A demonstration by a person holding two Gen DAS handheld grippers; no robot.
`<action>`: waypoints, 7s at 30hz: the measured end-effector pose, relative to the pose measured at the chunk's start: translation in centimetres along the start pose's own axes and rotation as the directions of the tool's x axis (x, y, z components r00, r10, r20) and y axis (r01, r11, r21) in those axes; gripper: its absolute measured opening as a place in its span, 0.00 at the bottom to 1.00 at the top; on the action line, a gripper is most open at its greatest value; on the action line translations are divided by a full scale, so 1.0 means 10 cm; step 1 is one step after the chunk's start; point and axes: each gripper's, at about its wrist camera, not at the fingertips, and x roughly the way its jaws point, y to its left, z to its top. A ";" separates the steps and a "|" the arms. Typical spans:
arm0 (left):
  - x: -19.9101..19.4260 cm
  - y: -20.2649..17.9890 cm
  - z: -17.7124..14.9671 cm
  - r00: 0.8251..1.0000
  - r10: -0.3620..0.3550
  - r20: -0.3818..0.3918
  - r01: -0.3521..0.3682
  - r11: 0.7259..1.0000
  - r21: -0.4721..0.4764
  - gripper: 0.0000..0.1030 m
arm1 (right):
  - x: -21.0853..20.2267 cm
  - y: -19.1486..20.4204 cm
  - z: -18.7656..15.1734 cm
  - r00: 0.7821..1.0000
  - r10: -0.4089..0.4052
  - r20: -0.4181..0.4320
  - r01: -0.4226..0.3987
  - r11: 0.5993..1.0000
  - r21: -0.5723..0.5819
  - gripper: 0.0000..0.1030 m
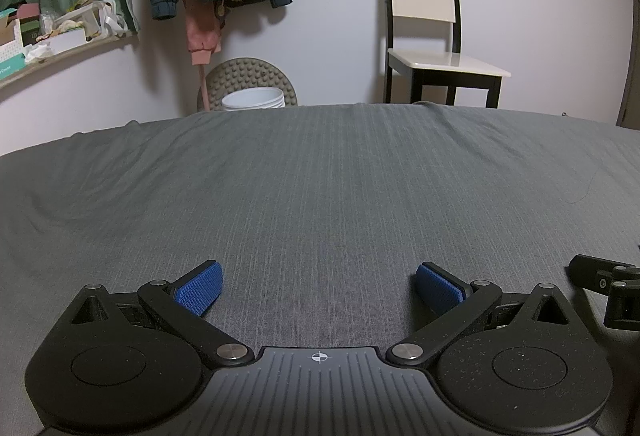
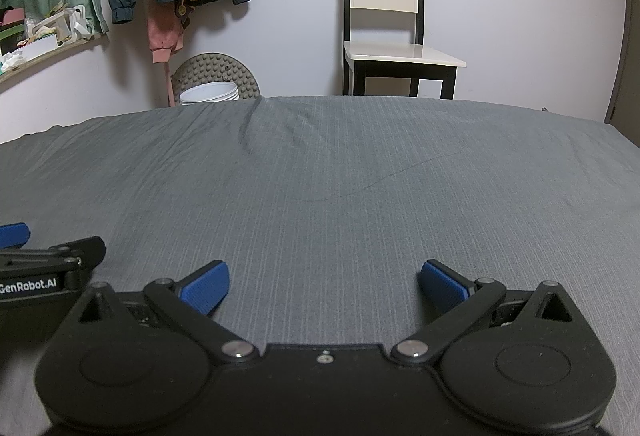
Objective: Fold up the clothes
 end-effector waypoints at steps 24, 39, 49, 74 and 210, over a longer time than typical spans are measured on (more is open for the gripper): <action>0.02 0.00 -0.01 1.000 0.001 0.001 -0.001 1.000 0.000 1.00 | 0.01 0.01 -0.01 1.000 -0.001 0.000 0.001 1.000 0.001 1.00; 0.01 0.01 0.00 1.000 0.001 0.001 -0.001 1.000 -0.001 1.00 | 0.01 0.02 0.00 1.000 -0.001 0.000 0.001 1.000 0.001 1.00; 0.02 0.00 -0.01 1.000 0.002 0.002 -0.002 1.000 -0.001 1.00 | 0.01 0.01 0.00 1.000 0.000 -0.001 0.000 1.000 0.001 1.00; 0.02 0.01 -0.01 1.000 0.003 0.002 -0.003 1.000 -0.002 1.00 | 0.02 -0.01 0.00 1.000 0.001 -0.002 -0.001 1.000 0.001 1.00; -8.40 3.60 -2.29 0.661 0.735 -0.152 -0.580 0.372 -0.725 0.09 | -0.73 -0.03 -0.16 0.974 0.195 0.115 -0.158 0.948 -0.275 1.00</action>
